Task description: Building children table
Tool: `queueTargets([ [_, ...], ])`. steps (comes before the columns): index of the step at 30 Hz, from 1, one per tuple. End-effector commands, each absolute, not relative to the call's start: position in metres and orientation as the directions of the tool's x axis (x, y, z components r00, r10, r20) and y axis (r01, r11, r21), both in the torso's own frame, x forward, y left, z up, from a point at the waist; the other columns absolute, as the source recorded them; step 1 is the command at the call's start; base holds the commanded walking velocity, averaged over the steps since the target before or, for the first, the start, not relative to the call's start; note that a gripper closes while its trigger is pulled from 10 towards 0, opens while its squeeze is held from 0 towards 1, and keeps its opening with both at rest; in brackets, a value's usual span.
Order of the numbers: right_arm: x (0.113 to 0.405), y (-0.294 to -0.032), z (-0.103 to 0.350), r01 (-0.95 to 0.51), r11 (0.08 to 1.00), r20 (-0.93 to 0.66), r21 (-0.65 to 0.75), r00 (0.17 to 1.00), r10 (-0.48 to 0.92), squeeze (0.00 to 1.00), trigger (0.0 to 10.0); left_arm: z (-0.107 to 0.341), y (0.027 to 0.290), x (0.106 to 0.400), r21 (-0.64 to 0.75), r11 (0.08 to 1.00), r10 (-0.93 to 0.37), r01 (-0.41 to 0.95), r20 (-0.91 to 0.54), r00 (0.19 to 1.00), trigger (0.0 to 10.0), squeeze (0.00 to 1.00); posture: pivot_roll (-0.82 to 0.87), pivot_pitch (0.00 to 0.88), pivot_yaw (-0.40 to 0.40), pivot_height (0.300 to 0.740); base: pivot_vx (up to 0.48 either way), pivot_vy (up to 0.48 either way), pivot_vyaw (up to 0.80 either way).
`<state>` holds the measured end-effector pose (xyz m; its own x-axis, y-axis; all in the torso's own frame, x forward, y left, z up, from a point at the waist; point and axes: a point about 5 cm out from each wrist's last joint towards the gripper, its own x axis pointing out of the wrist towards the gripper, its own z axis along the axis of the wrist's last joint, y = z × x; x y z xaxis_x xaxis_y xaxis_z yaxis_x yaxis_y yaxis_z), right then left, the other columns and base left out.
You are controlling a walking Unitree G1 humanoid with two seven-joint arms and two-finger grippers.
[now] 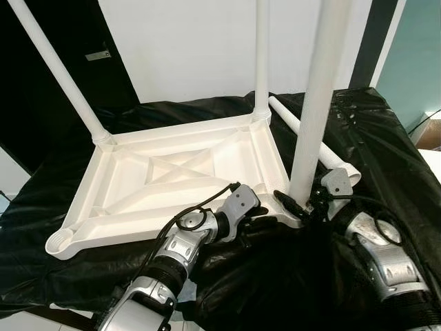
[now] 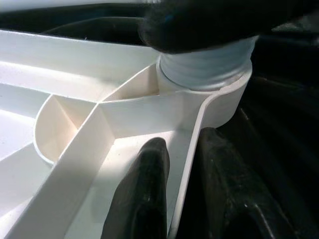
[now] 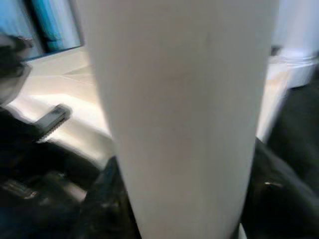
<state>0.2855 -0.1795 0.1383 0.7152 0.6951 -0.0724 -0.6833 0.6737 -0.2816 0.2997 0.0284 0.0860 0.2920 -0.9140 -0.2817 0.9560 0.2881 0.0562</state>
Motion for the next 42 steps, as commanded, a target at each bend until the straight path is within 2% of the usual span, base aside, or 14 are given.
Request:
queueTargets([
  [1, 0.283, -0.182, 0.135, -0.771, 0.577, -0.160, -0.270, 0.627, 0.762, 0.00, 0.0, 0.058, 0.043, 0.289, -0.024, 0.297, -0.883, 0.955, -0.388, 0.265, 10.0, 0.00, -0.08, 0.000, 0.097, 0.740, 0.000, 0.000, 0.00],
  [5, 0.285, -0.191, 0.134, -0.805, 0.538, -0.210, -0.251, 0.588, 0.781, 0.00, 0.0, 0.059, 0.043, 0.290, -0.024, 0.300, -0.883, 0.954, -0.386, 0.268, 10.0, 0.00, -0.08, 0.000, 0.095, 0.740, 0.000, 0.000, 0.00],
  [14, 0.282, -0.190, 0.124, -0.767, 0.613, -0.186, -0.188, 0.641, 0.745, 0.00, 0.0, 0.058, 0.043, 0.289, -0.025, 0.299, -0.884, 0.954, -0.383, 0.267, 10.0, 0.00, -0.08, 0.000, 0.095, 0.740, 0.000, 0.000, 0.00],
  [15, 0.281, -0.183, 0.125, -0.654, 0.736, -0.086, -0.175, 0.755, 0.650, 0.00, 0.0, 0.058, 0.043, 0.289, -0.024, 0.299, -0.884, 0.954, -0.383, 0.267, 10.0, 0.00, -0.07, 0.000, 0.093, 0.740, 0.000, 0.000, 0.00],
  [17, 0.281, -0.183, 0.125, -0.654, 0.736, -0.086, -0.175, 0.755, 0.650, 0.00, 0.0, 0.058, 0.043, 0.289, -0.024, 0.299, -0.884, 0.954, -0.383, 0.267, 10.0, 0.00, -0.07, 0.000, 0.093, 0.740, 0.000, 0.000, 0.00],
  [18, 0.279, -0.185, 0.129, -0.432, 0.885, 0.020, -0.171, 0.897, 0.442, 0.00, 0.0, 0.059, 0.043, 0.289, -0.025, 0.301, -0.884, 0.953, -0.382, 0.269, 10.0, 0.00, -0.07, 0.000, 0.087, 0.740, 0.000, 0.000, 0.00],
  [19, 0.279, -0.185, 0.129, -0.432, 0.885, 0.020, -0.171, 0.897, 0.442, 0.00, 0.0, 0.059, 0.043, 0.289, -0.025, 0.301, -0.884, 0.953, -0.382, 0.269, 10.0, 0.00, -0.07, 0.000, 0.087, 0.740, 0.000, 0.000, 0.00],
  [21, 0.266, -0.200, 0.132, -0.070, 0.984, 0.113, -0.161, 0.990, 0.089, 0.00, 0.0, 0.059, 0.044, 0.290, -0.023, 0.308, -0.881, 0.951, -0.383, 0.276, 10.0, 0.00, -0.07, 0.000, 0.084, 0.740, 0.000, 0.000, 0.00],
  [33, 0.257, -0.189, 0.139, 0.018, 0.974, 0.173, -0.227, 0.985, 0.022, 0.00, 0.0, 0.058, 0.044, 0.287, -0.028, 0.297, -0.883, 0.954, -0.387, 0.264, 10.0, 0.00, -0.08, 0.000, 0.094, 0.740, 0.000, 0.000, 0.00],
  [34, 0.259, -0.187, 0.137, 0.005, 0.971, 0.161, -0.237, 0.986, 0.034, 0.00, 3.7, 0.058, 0.044, 0.288, -0.027, 0.298, -0.883, 0.954, -0.387, 0.265, 10.0, 0.00, -0.08, 0.000, 0.092, 0.740, 0.000, 0.000, 0.00],
  [35, 0.260, -0.183, 0.135, -0.015, 0.974, 0.142, -0.228, 0.989, 0.049, 1.00, 10.0, 0.058, 0.044, 0.288, -0.026, 0.299, -0.883, 0.954, -0.387, 0.266, 10.0, 0.00, -0.08, 0.000, 0.088, 0.740, 0.000, 0.000, 0.00],
  [40, 0.261, -0.167, 0.129, -0.200, 0.966, 0.104, -0.164, 0.970, 0.219, 1.00, 10.0, 0.058, 0.044, 0.288, -0.028, 0.301, -0.882, 0.953, -0.387, 0.268, 10.0, 0.00, -0.08, 0.000, 0.088, 0.740, 0.000, 0.000, 0.00],
  [41, 0.262, -0.162, 0.132, -0.278, 0.945, 0.112, -0.170, 0.948, 0.299, 0.91, 10.0, 0.057, 0.044, 0.287, -0.028, 0.302, -0.882, 0.953, -0.388, 0.268, 10.0, 0.00, -0.08, 0.000, 0.086, 0.740, 0.000, 0.000, 0.00],
  [42, 0.264, -0.159, 0.137, -0.342, 0.920, 0.114, -0.191, 0.923, 0.367, 0.00, 10.0, 0.057, 0.044, 0.287, -0.029, 0.303, -0.882, 0.953, -0.388, 0.268, 10.0, 0.00, -0.08, 0.000, 0.086, 0.740, 0.000, 0.000, 0.00],
])
